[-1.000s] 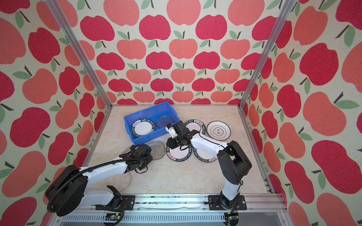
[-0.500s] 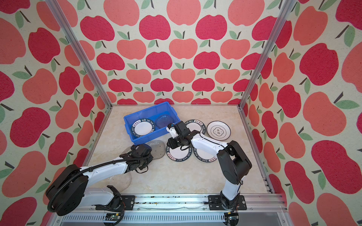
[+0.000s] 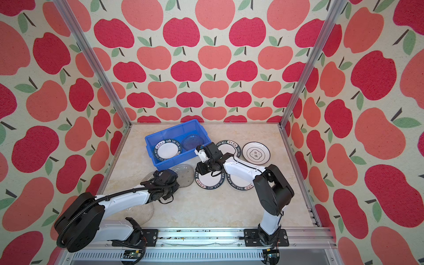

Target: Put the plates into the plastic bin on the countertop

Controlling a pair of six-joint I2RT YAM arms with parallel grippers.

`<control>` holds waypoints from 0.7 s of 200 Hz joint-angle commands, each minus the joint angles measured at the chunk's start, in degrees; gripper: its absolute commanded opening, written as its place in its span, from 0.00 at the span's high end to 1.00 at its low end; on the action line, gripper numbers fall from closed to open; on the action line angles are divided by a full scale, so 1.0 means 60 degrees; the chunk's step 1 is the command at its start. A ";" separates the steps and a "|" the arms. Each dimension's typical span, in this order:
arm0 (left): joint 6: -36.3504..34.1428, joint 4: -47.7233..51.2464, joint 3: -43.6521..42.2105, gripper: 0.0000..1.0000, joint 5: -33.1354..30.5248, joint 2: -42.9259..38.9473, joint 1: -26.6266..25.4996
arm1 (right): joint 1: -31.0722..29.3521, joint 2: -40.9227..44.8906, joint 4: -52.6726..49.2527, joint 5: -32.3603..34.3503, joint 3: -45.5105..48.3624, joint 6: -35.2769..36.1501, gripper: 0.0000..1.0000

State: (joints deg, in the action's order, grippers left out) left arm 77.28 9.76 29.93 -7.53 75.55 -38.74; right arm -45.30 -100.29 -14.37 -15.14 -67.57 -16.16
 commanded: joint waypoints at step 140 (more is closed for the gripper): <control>-0.0350 0.0985 -0.0192 0.94 -0.0719 -0.1730 -0.0078 | -0.0023 0.0598 0.0324 -0.0382 0.0039 -0.0546 0.71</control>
State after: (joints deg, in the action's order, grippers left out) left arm 76.60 11.73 28.16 -9.91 67.37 -38.76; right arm -45.30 -100.07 -13.72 -15.75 -67.57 -17.47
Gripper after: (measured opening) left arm 0.080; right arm 0.284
